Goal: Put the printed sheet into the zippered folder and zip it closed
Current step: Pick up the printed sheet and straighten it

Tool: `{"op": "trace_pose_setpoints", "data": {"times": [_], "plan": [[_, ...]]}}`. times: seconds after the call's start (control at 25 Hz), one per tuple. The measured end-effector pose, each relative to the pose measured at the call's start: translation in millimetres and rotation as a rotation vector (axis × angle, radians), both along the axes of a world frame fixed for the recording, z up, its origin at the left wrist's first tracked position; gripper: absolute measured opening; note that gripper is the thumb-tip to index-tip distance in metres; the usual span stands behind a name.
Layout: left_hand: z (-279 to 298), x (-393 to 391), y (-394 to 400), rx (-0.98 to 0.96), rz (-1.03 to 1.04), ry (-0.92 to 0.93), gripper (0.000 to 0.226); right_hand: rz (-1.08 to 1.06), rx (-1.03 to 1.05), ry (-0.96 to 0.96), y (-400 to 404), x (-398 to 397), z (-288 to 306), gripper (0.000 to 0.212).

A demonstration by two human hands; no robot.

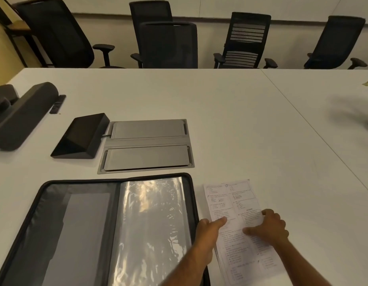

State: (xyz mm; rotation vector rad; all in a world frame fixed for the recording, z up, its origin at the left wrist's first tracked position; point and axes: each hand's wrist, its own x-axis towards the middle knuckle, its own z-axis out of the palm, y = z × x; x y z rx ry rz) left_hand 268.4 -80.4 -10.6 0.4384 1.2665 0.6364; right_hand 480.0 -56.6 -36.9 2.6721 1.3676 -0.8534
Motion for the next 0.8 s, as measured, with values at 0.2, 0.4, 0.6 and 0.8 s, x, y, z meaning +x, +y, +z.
{"op": "trace_pose_setpoints", "data": {"times": [0.2,0.4,0.6,0.8], "plan": [[-3,9,-4,0.077,-0.072,0.187,0.020,0.015,0.092,0.180,-7,-8,2,0.090],[-3,3,-4,0.340,-0.153,0.407,0.019,-0.210,0.332,0.456,-18,-15,7,0.032],[10,-3,1,0.689,-0.043,0.485,0.008,-0.352,0.740,0.746,-17,-9,39,0.034],[21,-6,5,0.822,-0.024,0.387,0.016,-0.297,0.852,0.884,-14,-5,55,0.033]]}}
